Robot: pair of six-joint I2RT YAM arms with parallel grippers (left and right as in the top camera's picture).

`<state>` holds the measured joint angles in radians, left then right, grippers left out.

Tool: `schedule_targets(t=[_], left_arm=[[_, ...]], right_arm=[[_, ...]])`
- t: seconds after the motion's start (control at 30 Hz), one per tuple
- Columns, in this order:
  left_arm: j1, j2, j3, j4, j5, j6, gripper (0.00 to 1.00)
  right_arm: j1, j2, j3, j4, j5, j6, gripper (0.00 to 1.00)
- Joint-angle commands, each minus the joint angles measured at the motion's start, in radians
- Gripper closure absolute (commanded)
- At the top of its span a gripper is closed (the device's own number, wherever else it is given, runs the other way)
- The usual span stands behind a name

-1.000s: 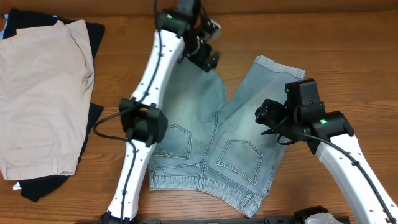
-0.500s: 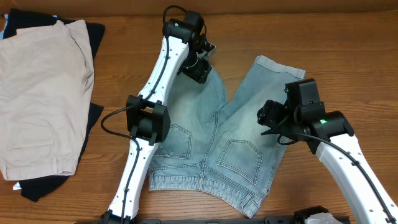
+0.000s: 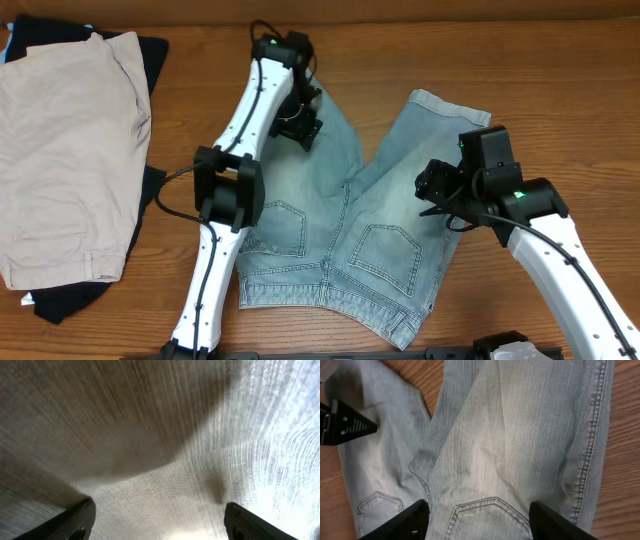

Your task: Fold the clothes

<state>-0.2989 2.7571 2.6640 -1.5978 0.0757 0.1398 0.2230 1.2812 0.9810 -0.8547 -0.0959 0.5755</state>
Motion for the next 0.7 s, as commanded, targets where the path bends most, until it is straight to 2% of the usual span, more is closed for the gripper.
schedule_targets(t=[0.0,0.1,0.2,0.27,0.33,0.5,0.67], left_arm=[[0.053,0.036,-0.009,-0.026,0.018,-0.04,0.14],[0.05,0.021,0.082,-0.04,0.087,-0.039,0.12],[0.035,0.009,0.209,-0.021,0.129,-0.037,0.05],[0.021,0.008,0.298,0.029,0.149,-0.035,0.0],[0.008,0.008,0.336,0.106,0.15,-0.035,0.0],[-0.013,0.02,0.319,0.271,0.119,-0.032,0.0],[-0.023,0.02,0.233,0.373,0.124,0.069,0.0]], right_arm=[[-0.003,0.028,0.02,0.01,0.017,-0.004,0.32],[-0.003,0.057,0.02,0.014,0.017,-0.004,0.32],[-0.003,0.073,0.02,0.016,0.017,-0.004,0.32],[-0.003,0.073,0.02,0.017,0.02,-0.005,0.32],[-0.003,0.073,0.02,0.017,0.029,-0.004,0.31],[-0.003,0.074,0.02,0.029,0.032,-0.005,0.31],[-0.003,0.074,0.02,0.045,0.033,-0.005,0.31]])
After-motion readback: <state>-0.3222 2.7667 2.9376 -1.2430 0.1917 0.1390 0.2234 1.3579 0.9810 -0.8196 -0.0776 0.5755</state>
